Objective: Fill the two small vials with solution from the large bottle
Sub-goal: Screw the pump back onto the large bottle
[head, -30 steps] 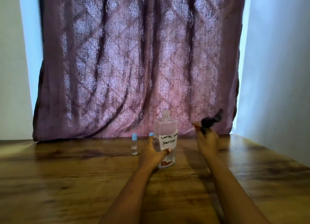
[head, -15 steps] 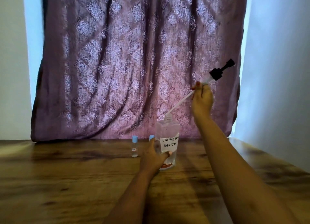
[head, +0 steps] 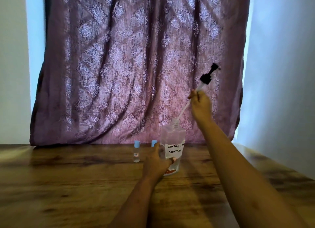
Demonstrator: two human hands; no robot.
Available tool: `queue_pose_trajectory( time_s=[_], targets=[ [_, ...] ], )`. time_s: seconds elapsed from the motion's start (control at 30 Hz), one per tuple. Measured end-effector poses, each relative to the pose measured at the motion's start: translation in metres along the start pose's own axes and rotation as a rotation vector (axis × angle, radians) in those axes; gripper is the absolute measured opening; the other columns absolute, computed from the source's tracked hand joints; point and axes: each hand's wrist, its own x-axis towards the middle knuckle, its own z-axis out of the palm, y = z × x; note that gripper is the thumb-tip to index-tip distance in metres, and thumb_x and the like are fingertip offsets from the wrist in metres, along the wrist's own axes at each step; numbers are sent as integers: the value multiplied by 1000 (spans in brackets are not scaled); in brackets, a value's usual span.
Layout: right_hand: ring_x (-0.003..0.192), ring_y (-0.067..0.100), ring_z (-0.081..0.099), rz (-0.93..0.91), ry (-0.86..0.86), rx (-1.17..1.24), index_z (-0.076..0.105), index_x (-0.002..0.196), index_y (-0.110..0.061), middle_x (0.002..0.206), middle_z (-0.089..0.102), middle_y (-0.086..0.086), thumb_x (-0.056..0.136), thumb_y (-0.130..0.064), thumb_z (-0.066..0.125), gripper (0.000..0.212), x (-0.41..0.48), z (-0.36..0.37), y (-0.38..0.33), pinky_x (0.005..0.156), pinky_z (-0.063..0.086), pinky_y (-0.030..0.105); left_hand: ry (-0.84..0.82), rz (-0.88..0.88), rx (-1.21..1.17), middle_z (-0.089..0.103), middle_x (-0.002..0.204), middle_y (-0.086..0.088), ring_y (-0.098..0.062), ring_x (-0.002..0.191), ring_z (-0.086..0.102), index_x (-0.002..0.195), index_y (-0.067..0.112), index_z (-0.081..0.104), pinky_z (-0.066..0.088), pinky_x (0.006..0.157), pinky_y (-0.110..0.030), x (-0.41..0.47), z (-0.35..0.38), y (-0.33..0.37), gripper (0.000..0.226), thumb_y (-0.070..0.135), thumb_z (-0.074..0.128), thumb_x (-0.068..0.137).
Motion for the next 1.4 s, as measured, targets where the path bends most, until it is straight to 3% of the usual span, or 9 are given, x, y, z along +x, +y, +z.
queue_pose_trajectory(
  time_s=[0.23,0.37,0.5,0.7,0.83,0.97,1.07,1.3,1.4],
  targets=[
    [55,9,43,145,-306,-36,60,74,-10,61,49,-2,92,-30,54,27,-37,16,32,54,33,23,-9,-4,28,66,128,6,-16,117,63,132,30,44,59,92,-43,1,2,-1,76,40,83,68],
    [89,7,58,231,-389,127,60,109,-19,98,63,-7,86,-32,62,27,-51,17,43,77,46,25,-3,38,25,66,125,8,-14,114,62,131,30,46,57,93,-42,2,3,-2,69,36,82,73],
    [87,1,58,261,-271,317,54,117,-15,94,62,-11,85,-15,64,34,-56,18,43,75,46,16,-38,49,4,68,119,10,-9,107,62,118,33,52,58,92,-42,4,6,-4,56,38,84,72],
    [104,25,61,339,-238,447,58,118,-13,114,64,8,91,-16,54,27,-55,16,47,92,49,40,-123,-28,-131,70,120,4,-16,111,65,120,28,57,57,95,-46,10,9,-5,63,30,89,66],
    [95,20,62,302,-235,460,60,110,-13,107,65,8,88,-12,58,22,-52,18,51,84,52,30,-177,-94,-213,67,123,0,-22,114,64,119,28,53,57,93,-49,14,10,-7,82,45,88,46],
    [85,13,63,246,-195,431,51,109,-12,97,64,0,80,-13,69,34,-52,23,54,66,51,14,-213,-112,-214,67,122,-2,-22,113,64,120,24,48,58,93,-48,14,11,-6,65,23,87,68],
    [85,14,62,218,-200,378,46,111,-15,98,62,1,81,-17,69,38,-54,27,57,66,50,17,-220,-112,-226,68,119,-3,-22,112,65,119,21,48,59,91,-47,13,11,-6,60,18,86,72],
    [103,19,59,222,-277,499,53,114,-16,112,61,4,92,-10,52,23,-60,13,61,88,49,30,-237,-79,-235,70,117,-2,-22,110,67,115,25,52,58,92,-49,15,13,-7,79,43,89,47],
    [99,15,61,195,-285,534,55,107,-22,106,63,-3,92,-8,50,21,-63,9,59,85,50,27,-259,-67,-239,70,118,-3,-23,110,67,114,27,52,58,92,-50,15,13,-9,81,46,88,44]
  ],
)
